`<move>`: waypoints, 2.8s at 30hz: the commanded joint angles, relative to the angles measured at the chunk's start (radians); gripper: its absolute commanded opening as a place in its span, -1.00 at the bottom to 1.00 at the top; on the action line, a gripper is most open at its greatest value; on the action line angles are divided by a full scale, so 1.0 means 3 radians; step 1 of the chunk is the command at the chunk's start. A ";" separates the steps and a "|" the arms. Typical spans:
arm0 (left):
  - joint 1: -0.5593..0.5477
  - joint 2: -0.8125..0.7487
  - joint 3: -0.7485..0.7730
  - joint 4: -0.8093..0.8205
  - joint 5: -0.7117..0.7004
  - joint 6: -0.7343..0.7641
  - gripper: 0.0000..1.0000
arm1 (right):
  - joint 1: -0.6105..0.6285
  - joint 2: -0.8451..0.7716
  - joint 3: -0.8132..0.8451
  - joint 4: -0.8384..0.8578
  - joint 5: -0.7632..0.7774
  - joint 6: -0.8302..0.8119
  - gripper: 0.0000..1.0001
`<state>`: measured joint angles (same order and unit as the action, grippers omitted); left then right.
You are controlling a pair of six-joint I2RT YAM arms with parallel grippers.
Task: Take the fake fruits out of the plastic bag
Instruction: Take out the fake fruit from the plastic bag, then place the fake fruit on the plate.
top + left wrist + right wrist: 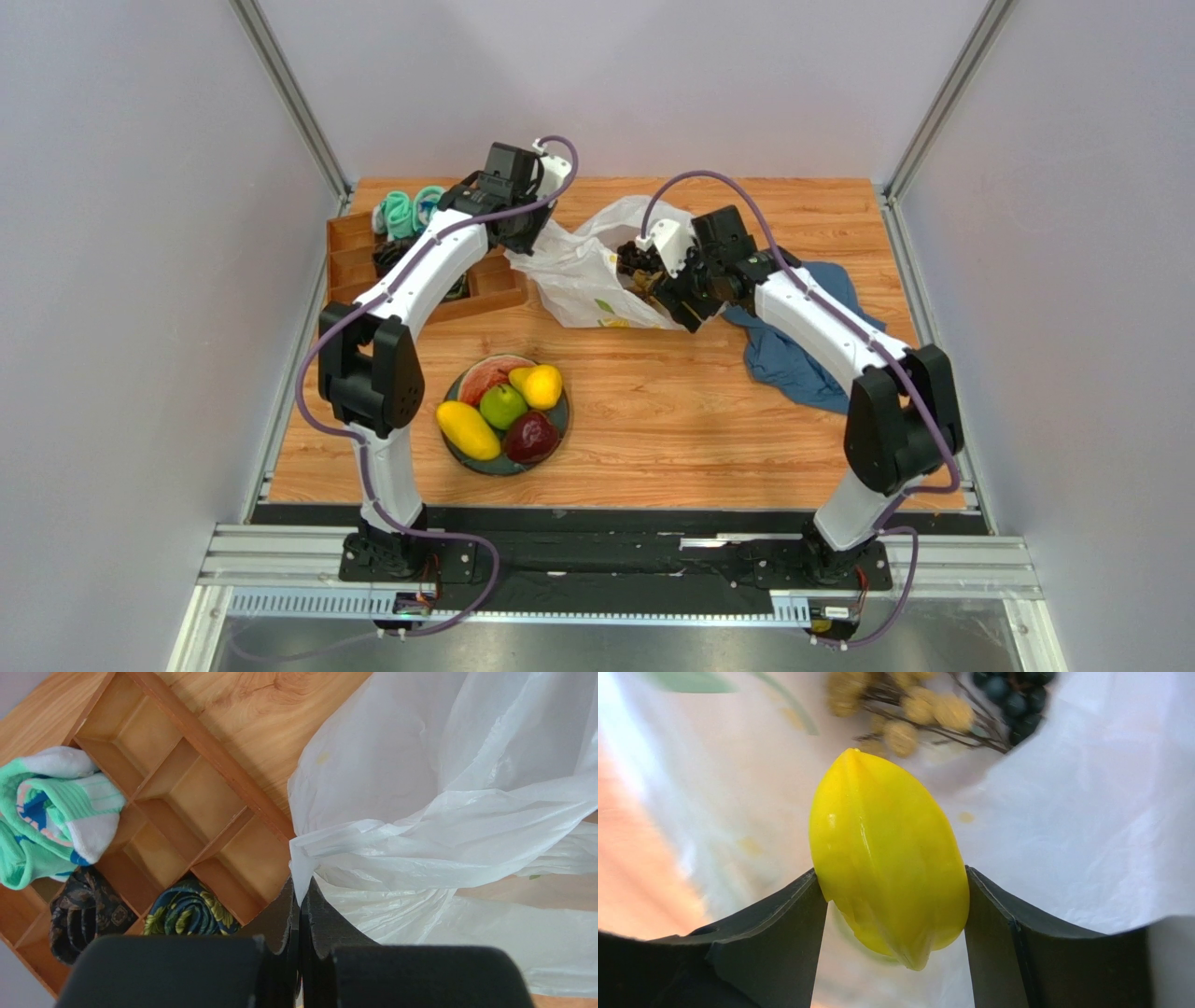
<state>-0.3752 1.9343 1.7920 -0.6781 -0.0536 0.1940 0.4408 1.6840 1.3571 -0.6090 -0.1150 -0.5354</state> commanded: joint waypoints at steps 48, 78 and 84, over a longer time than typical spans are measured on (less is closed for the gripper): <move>0.0806 -0.2567 -0.1156 -0.0138 0.0388 -0.0442 0.83 | 0.1210 0.0256 -0.0397 0.0776 -0.1774 0.1647 -0.14; 0.0831 -0.2301 -0.1177 -0.0112 0.0721 -0.0529 0.81 | 0.1379 0.0824 -0.0101 0.0803 -0.1846 0.1606 0.00; 0.0831 -0.2260 -0.1162 -0.0107 0.0767 -0.0544 0.80 | 0.1379 0.0845 -0.0024 0.0609 -0.1764 0.1580 1.00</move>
<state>-0.1337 1.2495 1.4265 -0.7364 0.1524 0.0475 0.8497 1.9251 1.3125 -0.4030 -0.6743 -0.0540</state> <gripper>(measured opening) 0.904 0.974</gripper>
